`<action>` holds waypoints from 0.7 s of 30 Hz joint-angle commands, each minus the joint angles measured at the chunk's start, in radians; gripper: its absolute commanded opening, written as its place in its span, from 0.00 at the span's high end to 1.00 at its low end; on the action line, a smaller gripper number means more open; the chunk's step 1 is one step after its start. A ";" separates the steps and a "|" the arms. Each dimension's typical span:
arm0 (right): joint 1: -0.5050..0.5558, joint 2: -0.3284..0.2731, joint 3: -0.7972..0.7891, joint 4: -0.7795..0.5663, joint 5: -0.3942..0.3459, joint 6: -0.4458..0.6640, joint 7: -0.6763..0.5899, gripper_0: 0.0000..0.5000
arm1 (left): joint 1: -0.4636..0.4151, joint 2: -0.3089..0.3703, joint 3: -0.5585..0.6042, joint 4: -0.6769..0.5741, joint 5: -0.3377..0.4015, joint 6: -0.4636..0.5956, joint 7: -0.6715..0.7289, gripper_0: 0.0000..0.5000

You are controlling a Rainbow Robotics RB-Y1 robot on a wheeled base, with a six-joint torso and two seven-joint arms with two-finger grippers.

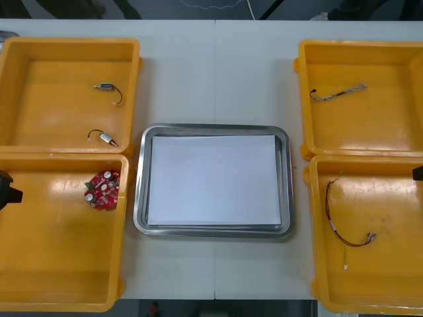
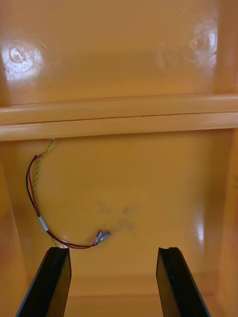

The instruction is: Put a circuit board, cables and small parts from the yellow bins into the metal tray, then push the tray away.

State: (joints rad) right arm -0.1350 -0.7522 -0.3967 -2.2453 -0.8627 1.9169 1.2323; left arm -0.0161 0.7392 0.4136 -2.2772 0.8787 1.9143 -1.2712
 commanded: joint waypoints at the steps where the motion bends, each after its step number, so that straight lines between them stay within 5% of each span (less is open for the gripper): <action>1: -0.015 -0.039 0.015 -0.007 -0.004 0.003 -0.007 0.00 | 0.021 0.035 -0.001 -0.027 0.006 0.006 -0.082 0.00; 21: -0.015 -0.039 0.015 -0.007 -0.004 0.003 -0.007 0.00 | 0.021 0.035 -0.001 -0.027 0.006 0.006 -0.082 0.00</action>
State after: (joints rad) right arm -0.1350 -0.7522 -0.3967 -2.2453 -0.8627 1.9169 1.2323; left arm -0.0161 0.7392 0.4136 -2.2772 0.8787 1.9143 -1.2712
